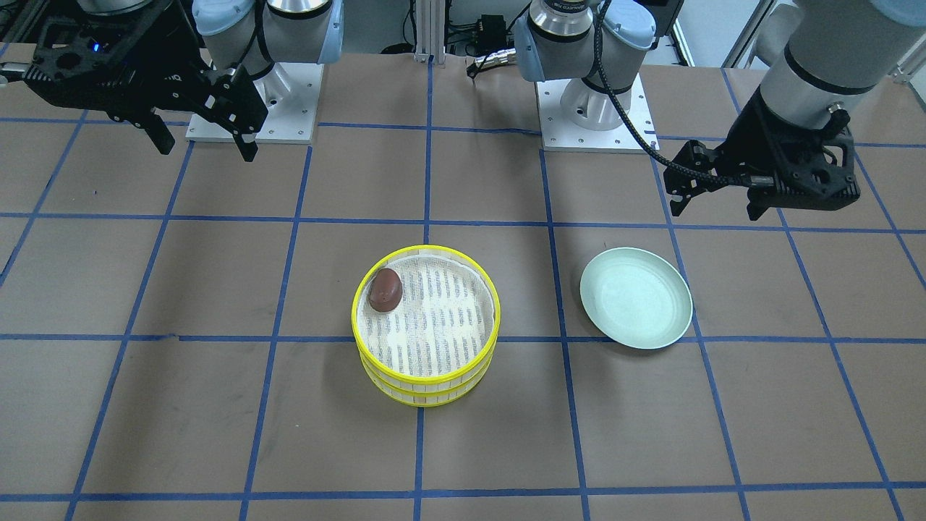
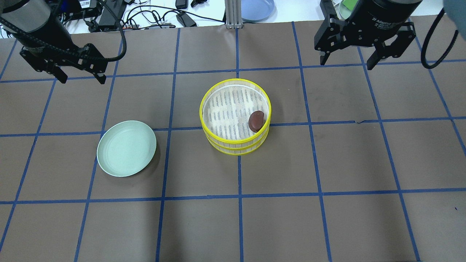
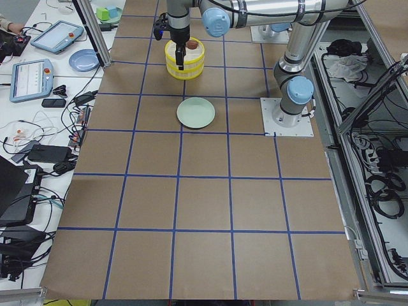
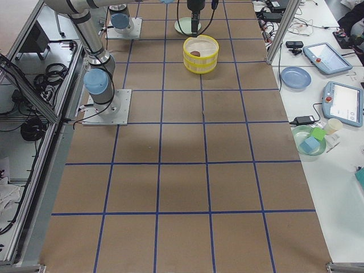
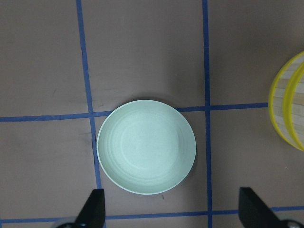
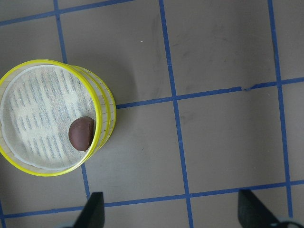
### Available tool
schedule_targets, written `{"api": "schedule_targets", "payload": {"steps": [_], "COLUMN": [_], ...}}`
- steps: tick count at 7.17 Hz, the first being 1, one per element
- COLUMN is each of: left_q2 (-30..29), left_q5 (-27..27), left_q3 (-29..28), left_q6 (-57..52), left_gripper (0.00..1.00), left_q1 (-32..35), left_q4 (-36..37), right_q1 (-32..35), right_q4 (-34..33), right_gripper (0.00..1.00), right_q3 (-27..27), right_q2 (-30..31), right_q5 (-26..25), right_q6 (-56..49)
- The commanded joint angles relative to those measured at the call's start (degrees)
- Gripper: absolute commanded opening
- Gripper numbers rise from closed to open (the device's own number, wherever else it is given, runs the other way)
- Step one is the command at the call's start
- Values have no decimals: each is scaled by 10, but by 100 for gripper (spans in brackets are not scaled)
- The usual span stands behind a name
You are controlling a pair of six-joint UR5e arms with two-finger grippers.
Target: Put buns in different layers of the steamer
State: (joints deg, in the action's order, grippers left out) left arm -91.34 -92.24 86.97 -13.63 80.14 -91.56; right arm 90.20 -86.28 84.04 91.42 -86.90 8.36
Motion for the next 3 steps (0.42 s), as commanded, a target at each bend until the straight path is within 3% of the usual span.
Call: {"api": "schedule_targets", "payload": {"steps": [1, 3], "left_q2": [22, 23], "left_q5": [0, 0], "left_q3": [0, 6], "left_q6": [-3, -3], "left_gripper": [100, 100], "left_q1": [1, 2], "left_q4": [-15, -15], "right_q1": [1, 0], "right_q4": [0, 0], "right_gripper": [100, 100], "right_q3": [2, 2], "right_q2": [1, 1], "right_q5": [1, 1], "right_q6": [0, 0]}}
